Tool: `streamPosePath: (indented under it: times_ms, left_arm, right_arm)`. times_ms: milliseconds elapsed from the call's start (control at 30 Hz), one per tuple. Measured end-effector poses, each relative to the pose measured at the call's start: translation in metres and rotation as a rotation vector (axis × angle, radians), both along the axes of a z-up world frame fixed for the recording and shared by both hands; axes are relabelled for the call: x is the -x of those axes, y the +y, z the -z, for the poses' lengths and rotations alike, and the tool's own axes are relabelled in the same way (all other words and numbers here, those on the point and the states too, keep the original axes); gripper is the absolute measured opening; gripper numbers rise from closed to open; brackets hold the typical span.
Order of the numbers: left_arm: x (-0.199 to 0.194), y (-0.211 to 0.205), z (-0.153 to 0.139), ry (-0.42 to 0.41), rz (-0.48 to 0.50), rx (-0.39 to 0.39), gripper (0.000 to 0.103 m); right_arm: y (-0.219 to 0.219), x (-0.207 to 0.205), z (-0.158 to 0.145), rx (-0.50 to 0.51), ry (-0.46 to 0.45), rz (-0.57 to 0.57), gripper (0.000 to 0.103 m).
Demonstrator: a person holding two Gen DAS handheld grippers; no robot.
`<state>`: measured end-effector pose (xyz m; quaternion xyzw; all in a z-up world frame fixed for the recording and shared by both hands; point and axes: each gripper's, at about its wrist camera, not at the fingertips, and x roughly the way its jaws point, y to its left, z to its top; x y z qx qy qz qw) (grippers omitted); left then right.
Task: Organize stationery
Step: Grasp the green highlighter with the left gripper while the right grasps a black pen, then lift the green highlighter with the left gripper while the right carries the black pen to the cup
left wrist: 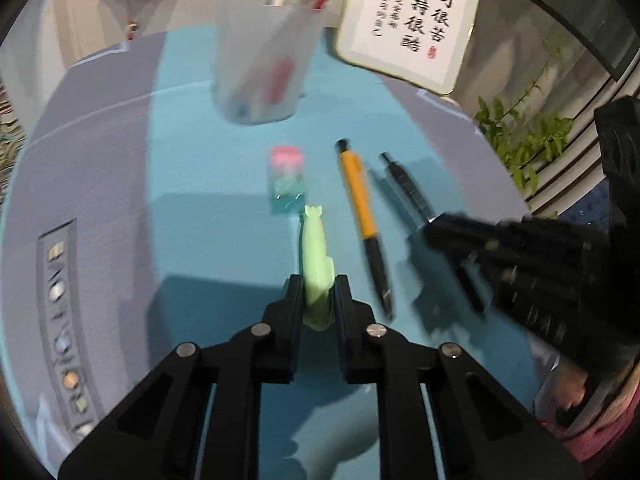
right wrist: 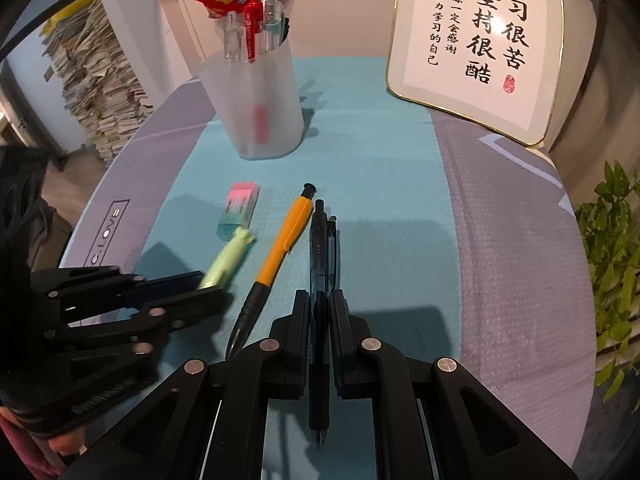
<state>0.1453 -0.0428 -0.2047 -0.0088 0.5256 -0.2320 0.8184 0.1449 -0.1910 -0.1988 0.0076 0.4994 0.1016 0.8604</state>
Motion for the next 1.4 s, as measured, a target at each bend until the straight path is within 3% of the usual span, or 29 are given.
streamPosePath:
  times_ms: [333, 367, 467, 700, 833, 900, 1033, 1400]
  left_arm:
    - [0.017, 0.01, 0.002, -0.046, 0.012, -0.145, 0.014]
    - [0.015, 0.008, 0.003, -0.049, 0.012, -0.151, 0.016]
    - [0.007, 0.004, 0.003, -0.048, 0.005, -0.144, 0.034]
    - [-0.005, 0.001, 0.004, -0.054, -0.005, -0.156, 0.035]
    - [-0.008, -0.001, 0.004, -0.056, -0.003, -0.157, 0.031]
    - [-0.007, 0.0, 0.004, -0.063, 0.001, -0.159, 0.012]
    - [-0.009, 0.004, 0.002, -0.045, -0.014, -0.126, 0.011]
    - [0.001, 0.011, -0.02, -0.107, -0.016, -0.099, 0.011]
  right_arm:
    - [0.0, -0.002, 0.008, 0.011, 0.049, 0.0, 0.01]
    - [0.0, -0.002, 0.008, 0.011, 0.05, 0.003, 0.01]
    - [0.004, -0.008, 0.007, 0.021, 0.054, -0.004, 0.011]
    - [0.014, -0.025, 0.007, 0.062, 0.056, -0.008, 0.011]
    - [0.016, -0.03, 0.005, 0.069, 0.061, -0.017, 0.011]
    - [0.015, -0.029, 0.003, 0.065, 0.057, -0.024, 0.011]
    - [0.013, -0.037, 0.004, 0.06, 0.063, -0.023, 0.011]
    - [0.031, -0.056, 0.01, 0.121, 0.073, -0.06, 0.011]
